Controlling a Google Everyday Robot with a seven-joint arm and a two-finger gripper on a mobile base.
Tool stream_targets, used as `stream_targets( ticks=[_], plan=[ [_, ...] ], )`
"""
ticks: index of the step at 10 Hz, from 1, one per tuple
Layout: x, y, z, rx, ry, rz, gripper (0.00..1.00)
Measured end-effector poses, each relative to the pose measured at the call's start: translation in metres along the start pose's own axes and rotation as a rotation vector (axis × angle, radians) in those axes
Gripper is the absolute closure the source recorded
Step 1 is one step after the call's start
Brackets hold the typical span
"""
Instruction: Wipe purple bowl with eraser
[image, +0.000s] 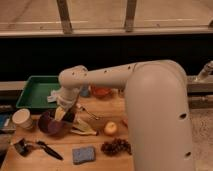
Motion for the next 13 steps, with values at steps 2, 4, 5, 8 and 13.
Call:
stream_targets(
  ticks=[2, 4, 5, 8, 13],
  plan=[
    [0.004, -0.002, -0.001, 0.002, 0.006, 0.007, 1.0],
    [0.012, -0.002, 0.006, 0.004, 0.039, 0.006, 1.0],
    [0.01, -0.002, 0.01, 0.006, 0.051, 0.0, 1.0],
    [0.0, 0.0, 0.018, 0.008, 0.08, -0.023, 1.0],
    [-0.032, -0.003, 0.043, -0.017, 0.123, -0.09, 1.0]
  ],
)
